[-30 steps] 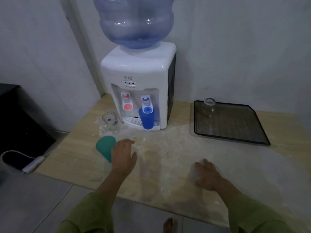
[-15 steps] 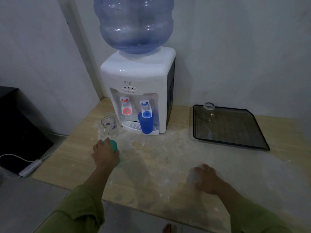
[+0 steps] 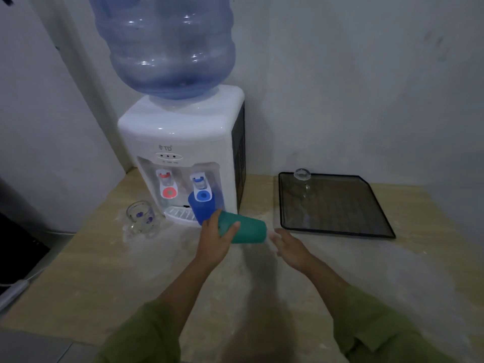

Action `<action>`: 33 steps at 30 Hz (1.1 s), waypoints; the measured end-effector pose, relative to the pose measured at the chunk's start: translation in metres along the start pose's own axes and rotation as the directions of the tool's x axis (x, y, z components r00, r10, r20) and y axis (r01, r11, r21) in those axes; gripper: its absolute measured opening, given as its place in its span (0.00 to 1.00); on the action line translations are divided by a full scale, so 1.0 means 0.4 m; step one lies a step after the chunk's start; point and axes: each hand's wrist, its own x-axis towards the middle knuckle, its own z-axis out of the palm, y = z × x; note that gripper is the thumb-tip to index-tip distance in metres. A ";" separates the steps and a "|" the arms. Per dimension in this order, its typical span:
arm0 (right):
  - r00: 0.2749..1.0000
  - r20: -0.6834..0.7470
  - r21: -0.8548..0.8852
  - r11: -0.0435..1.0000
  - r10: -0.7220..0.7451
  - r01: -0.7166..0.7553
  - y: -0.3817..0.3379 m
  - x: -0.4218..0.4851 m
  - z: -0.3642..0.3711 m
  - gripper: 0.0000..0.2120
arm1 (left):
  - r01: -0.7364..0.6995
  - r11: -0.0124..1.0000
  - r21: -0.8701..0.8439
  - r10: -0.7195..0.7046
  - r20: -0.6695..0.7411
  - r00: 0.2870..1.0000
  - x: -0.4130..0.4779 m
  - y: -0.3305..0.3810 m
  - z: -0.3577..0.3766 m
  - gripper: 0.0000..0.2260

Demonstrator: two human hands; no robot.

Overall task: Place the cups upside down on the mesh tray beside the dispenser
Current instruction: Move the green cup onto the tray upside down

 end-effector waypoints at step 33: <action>0.958 -0.249 0.019 0.990 0.140 -0.139 0.083 0.215 -0.329 0.22 | 0.043 0.998 0.036 -0.055 0.460 0.886 0.317 0.143 0.410 0.34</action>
